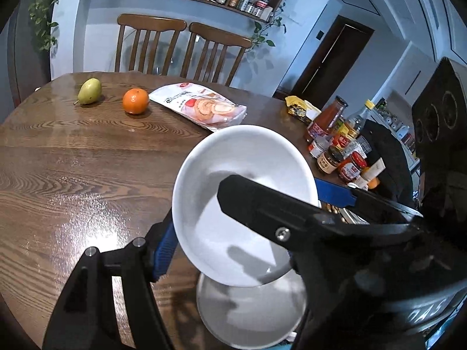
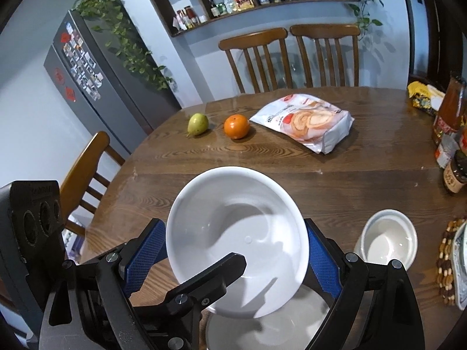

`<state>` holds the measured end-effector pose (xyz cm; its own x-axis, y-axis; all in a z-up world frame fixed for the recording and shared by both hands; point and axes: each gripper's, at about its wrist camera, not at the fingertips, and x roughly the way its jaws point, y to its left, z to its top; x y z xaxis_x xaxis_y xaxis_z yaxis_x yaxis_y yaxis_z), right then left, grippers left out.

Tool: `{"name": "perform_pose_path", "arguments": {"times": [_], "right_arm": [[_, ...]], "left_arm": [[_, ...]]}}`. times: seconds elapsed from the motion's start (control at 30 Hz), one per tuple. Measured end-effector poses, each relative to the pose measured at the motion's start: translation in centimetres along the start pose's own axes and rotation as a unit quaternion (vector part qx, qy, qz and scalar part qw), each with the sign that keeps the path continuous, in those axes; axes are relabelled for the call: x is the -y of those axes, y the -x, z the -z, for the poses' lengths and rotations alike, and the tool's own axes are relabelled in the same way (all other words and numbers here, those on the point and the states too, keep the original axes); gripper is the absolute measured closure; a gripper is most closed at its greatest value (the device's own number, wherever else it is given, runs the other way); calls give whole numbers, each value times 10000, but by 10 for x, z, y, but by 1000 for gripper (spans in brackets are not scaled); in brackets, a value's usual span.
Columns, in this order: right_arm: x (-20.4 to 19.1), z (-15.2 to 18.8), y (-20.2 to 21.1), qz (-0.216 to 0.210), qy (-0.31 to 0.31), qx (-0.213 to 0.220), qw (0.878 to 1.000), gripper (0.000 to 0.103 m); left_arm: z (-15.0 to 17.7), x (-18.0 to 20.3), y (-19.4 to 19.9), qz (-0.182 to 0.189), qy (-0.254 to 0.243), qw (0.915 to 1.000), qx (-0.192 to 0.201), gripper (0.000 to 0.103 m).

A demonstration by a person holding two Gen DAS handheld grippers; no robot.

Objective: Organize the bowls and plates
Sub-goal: 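Lift the smaller white bowl and carry it toward the stack, then lower the smaller white bowl into the large white bowl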

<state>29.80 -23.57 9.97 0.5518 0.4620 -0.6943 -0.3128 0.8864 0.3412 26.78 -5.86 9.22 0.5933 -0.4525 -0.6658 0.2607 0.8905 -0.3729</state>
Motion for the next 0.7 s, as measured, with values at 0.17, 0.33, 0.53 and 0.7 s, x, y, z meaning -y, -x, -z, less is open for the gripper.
{"name": "perform_pose_path", "arguments": {"times": [0.17,0.33,0.53,0.7], "right_arm": [[-3,13,15,229,65,91,9997,10],[5,28,20,181,4,132,9997,10],[15,47,14,124,-94,96,9998,10],[23,60,8,40,-148,-14,9999,10]], "left_arm": [[14,11,5,65,-87,9999,-95,39],[29,19,3,-58,-170,9995,-248,39],[48,20,-10,-118,-69,9985,-526,39],[62,26,-16,-192,-95,9981,-585,39]]}}
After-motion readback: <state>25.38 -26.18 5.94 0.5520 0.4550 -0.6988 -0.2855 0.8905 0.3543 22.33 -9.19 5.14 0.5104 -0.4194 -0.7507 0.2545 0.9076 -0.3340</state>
